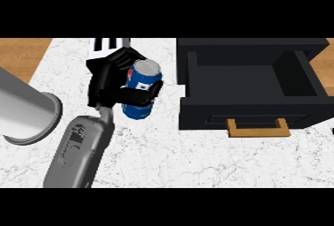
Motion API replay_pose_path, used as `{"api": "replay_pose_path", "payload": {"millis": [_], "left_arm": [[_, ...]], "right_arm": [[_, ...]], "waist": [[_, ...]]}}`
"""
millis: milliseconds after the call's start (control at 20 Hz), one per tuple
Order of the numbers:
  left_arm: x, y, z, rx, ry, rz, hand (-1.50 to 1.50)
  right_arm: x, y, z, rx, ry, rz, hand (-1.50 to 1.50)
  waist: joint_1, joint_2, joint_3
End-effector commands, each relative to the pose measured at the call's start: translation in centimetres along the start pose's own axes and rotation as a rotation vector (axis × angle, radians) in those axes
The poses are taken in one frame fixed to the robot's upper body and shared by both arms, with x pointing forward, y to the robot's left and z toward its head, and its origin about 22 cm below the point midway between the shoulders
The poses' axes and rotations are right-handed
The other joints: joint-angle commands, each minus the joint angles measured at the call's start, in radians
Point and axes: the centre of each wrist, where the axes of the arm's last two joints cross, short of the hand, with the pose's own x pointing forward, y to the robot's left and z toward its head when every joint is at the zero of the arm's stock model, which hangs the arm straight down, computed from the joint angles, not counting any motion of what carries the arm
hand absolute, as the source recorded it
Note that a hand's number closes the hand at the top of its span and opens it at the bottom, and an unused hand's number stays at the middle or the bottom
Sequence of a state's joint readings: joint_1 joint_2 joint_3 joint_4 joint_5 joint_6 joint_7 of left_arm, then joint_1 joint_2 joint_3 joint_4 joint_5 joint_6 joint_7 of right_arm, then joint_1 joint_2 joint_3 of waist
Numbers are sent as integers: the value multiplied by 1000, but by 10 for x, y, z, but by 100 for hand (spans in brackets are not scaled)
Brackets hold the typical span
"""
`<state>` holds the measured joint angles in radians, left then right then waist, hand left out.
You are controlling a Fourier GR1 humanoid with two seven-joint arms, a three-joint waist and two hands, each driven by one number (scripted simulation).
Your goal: Pick up the can, place it into the drawer and close the drawer
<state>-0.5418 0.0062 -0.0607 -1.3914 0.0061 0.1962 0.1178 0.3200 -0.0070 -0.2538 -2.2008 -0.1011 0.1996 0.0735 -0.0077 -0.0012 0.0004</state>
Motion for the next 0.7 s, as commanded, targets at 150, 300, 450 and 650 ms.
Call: {"api": "replay_pose_path", "payload": {"millis": [150, 300, 450, 650], "left_arm": [[49, -57, -31, -21, -46, -41, 150], [75, -79, -46, -41, -78, -63, 150], [81, -100, -45, -40, -62, -53, 150], [98, -106, -76, -41, -59, -62, 150]], "right_arm": [[-5, -9, 2, 14, 16, -5, -150], [4, -2, -11, 18, -13, 9, -150], [7, -5, 4, 7, -6, 3, -150], [-15, -22, -5, 19, -1, -3, -150]], "waist": [[-10, 1, 0], [-10, 2, 0], [-16, 1, 0], [-19, 5, 0]]}}
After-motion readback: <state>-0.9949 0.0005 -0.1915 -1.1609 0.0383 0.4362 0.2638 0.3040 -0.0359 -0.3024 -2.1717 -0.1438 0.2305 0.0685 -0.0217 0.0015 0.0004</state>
